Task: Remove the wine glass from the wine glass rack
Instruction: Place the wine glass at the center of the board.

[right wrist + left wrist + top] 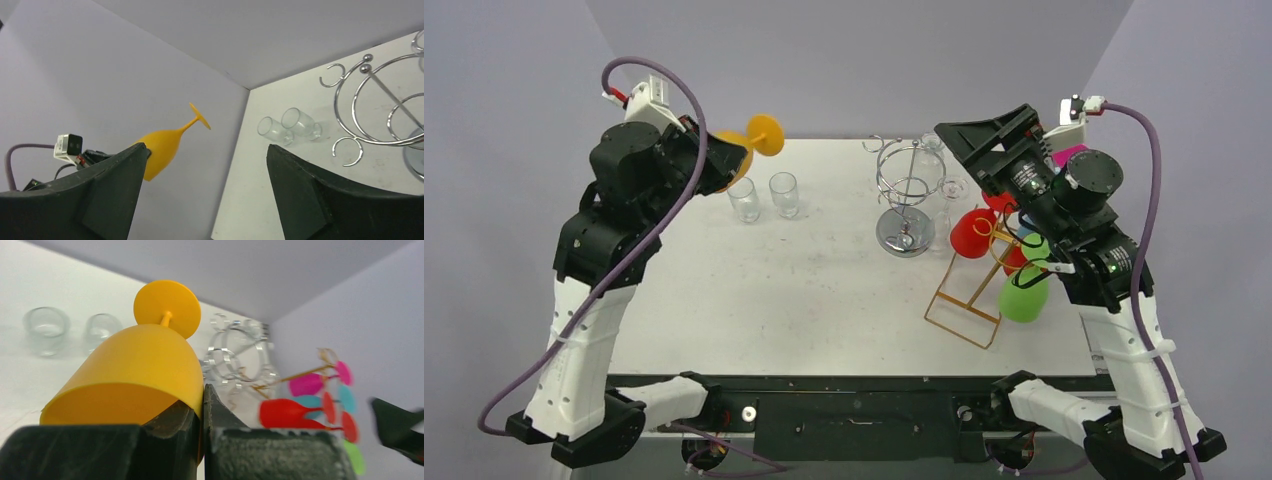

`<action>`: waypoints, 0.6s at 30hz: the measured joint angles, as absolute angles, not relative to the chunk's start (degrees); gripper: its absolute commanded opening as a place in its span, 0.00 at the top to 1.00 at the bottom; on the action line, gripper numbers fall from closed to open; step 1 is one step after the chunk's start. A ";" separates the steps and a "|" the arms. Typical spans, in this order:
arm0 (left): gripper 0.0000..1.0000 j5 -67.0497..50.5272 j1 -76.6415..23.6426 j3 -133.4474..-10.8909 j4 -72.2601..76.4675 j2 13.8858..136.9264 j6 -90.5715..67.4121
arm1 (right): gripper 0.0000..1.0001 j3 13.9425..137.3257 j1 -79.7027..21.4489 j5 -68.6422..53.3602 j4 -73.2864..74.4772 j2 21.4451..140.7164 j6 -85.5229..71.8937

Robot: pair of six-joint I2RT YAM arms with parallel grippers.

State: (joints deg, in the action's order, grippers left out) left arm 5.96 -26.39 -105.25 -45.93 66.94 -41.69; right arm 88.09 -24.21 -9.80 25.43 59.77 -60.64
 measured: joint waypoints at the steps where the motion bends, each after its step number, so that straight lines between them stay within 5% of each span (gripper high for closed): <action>1: 1.00 7.31 -25.21 -106.15 -48.77 67.79 -40.60 | 0.15 89.25 -24.40 -9.54 26.94 60.10 -58.92; 18: 1.00 9.56 -0.93 -95.55 -60.82 84.62 -29.71 | 0.12 92.84 -24.86 -6.22 43.42 63.96 -45.54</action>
State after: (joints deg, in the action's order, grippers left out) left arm 9.56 -0.93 -95.55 -60.82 84.62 -29.71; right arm 92.84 -24.86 -6.22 43.42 63.96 -45.54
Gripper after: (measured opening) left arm 0.009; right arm 0.880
